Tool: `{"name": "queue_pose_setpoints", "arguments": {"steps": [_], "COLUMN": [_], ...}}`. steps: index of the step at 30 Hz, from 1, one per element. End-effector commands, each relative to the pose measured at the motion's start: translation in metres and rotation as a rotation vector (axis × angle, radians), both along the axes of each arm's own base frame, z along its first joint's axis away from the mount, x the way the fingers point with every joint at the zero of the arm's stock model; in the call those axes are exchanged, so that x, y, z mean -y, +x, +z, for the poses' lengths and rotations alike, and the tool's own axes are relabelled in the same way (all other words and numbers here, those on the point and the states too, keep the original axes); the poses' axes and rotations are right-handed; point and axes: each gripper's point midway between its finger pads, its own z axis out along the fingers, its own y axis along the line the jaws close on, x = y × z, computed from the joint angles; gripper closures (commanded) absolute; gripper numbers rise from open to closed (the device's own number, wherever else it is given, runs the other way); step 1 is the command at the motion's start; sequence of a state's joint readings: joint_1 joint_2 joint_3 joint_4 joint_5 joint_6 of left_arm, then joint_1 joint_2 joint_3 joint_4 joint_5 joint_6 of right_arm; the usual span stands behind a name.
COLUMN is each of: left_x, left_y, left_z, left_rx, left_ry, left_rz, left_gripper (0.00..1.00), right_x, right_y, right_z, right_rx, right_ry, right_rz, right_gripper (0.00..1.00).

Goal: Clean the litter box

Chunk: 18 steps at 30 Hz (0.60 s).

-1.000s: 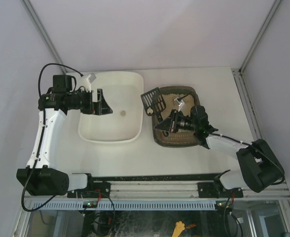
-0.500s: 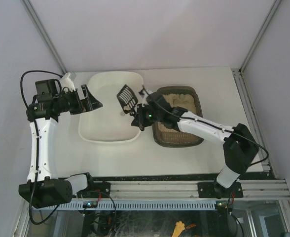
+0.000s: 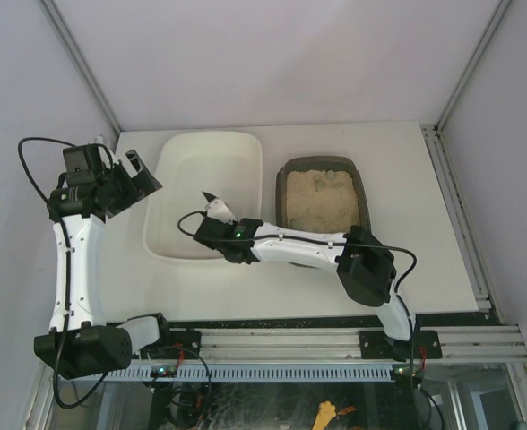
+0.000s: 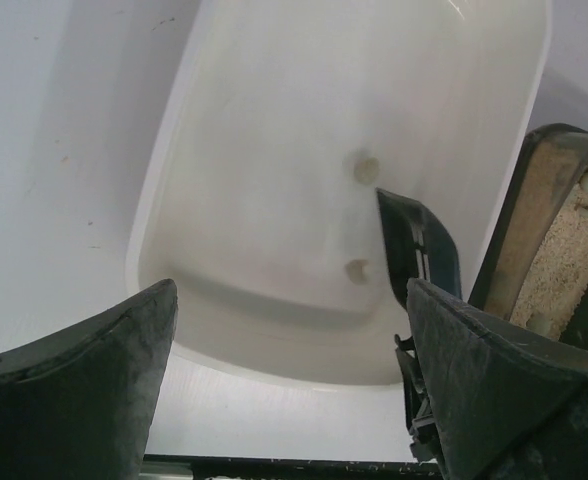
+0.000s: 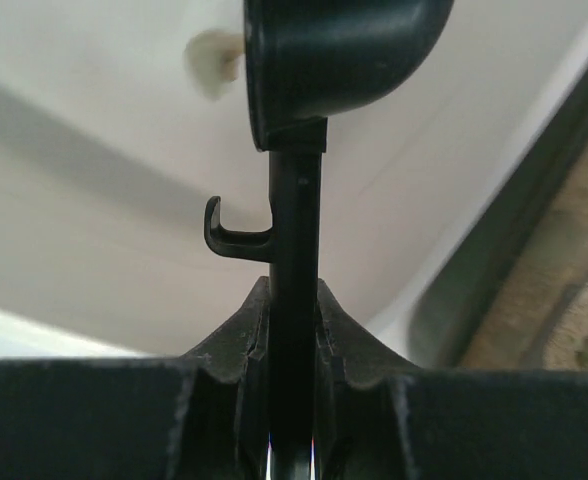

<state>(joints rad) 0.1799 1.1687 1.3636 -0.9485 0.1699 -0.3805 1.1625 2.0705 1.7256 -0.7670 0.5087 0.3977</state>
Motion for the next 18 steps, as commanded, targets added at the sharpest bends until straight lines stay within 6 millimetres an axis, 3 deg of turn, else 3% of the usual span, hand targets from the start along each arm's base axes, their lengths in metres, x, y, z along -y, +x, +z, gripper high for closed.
{"name": "queue_pose_setpoints", "arguments": {"steps": [1, 7, 11, 15, 18], "left_x": [-0.007, -0.009, -0.002, 0.027, 0.065], "left_y": [0.001, 0.001, 0.002, 0.012, 0.025], "left_z": [0.019, 0.018, 0.021, 0.032, 0.038], "left_rx": [0.063, 0.059, 0.061, 0.072, 0.094], "left_ry": [0.013, 0.018, -0.009, 0.049, 0.067], "left_rz": [0.049, 0.063, 0.051, -0.036, -0.13], "left_gripper": [0.0, 0.0, 0.0, 0.0, 0.0], "right_x": [0.022, 0.024, 0.026, 0.049, 0.088], "right_y": [0.023, 0.027, 0.027, 0.017, 0.007], "right_z": [0.042, 0.051, 0.072, 0.103, 0.125], "right_rx": [0.156, 0.176, 0.14, 0.034, -0.046], "right_ry": [-0.066, -0.049, 0.06, 0.266, 0.365], "right_rz": [-0.057, -0.068, -0.086, -0.1, -0.123], "right_gripper": [1.0, 1.0, 1.0, 1.0, 1.0]}}
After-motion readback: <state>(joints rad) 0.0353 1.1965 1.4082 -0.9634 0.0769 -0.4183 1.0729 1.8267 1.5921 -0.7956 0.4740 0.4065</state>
